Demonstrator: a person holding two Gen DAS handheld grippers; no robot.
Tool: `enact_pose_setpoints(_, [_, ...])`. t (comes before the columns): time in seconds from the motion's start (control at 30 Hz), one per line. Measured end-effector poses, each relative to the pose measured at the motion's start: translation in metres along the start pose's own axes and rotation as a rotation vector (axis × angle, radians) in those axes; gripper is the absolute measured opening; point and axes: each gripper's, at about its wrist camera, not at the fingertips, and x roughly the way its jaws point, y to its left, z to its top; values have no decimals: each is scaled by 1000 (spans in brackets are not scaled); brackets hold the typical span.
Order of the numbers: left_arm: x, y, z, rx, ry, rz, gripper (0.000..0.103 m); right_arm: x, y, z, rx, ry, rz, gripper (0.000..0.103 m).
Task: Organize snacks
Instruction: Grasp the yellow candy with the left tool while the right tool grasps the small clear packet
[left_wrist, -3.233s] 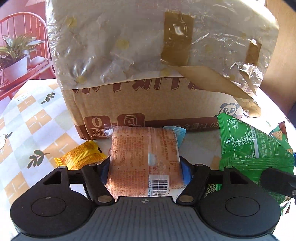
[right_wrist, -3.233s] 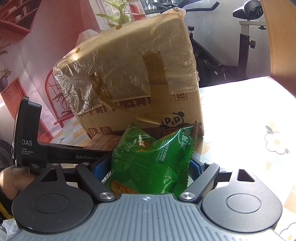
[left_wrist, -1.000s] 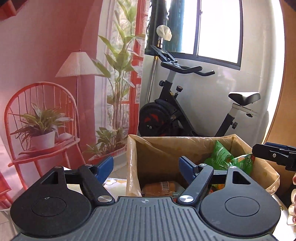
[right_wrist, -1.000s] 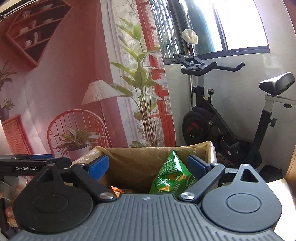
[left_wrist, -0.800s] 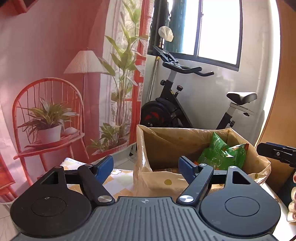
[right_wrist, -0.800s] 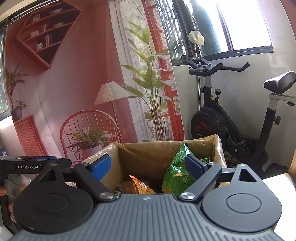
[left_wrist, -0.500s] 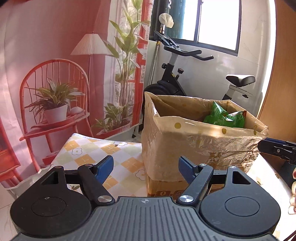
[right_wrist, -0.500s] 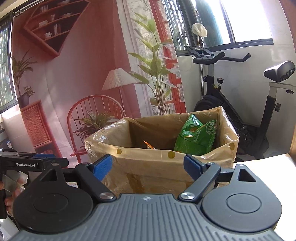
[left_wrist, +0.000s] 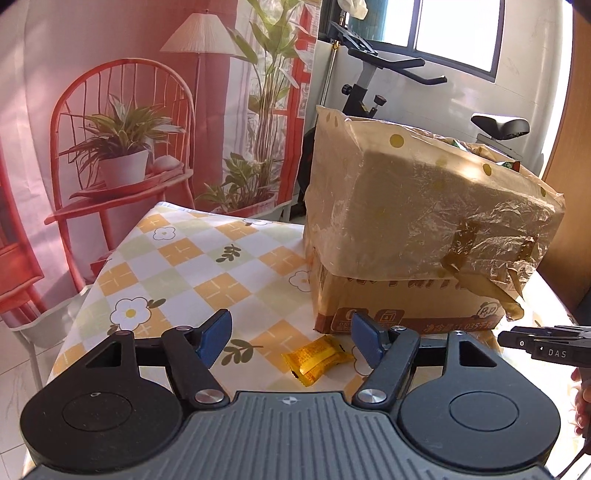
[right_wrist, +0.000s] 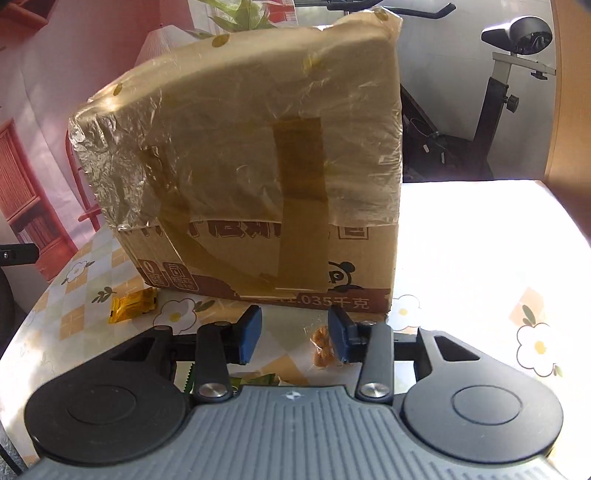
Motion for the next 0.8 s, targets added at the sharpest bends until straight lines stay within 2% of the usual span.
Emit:
enact_pose_setpoints(0.27, [21,6,-3,0,48,4,73,37,-4,-13,-49,86,-78,34])
enact_pose_setpoints(0.37, [35,9,-7,-8,104,-12,73,45,-5,-17,-35,90,-81,34])
enact_pose_setpoints(0.4, [39,11,-10,-21,119,-17,73,45,-2,-17,-50,86,-80,32])
enact_pose_setpoints(0.47, [49,14,-17,-32,138,-25,73,45,2,-18,-81,85,-73,19])
enact_pose_setpoints(0.5, [54,14,-20,-29,147,-27,73,45,5,-18,-96,84,-66,18])
enact_pose_setpoints(0.67, [83,4,-27,27,192,-54,72,45,8,-23,-82,64,-48,18])
enact_pose_setpoints(0.8, [102,-11,-24,105,170,-52,72,45,8,-25,-73,54,-46,18])
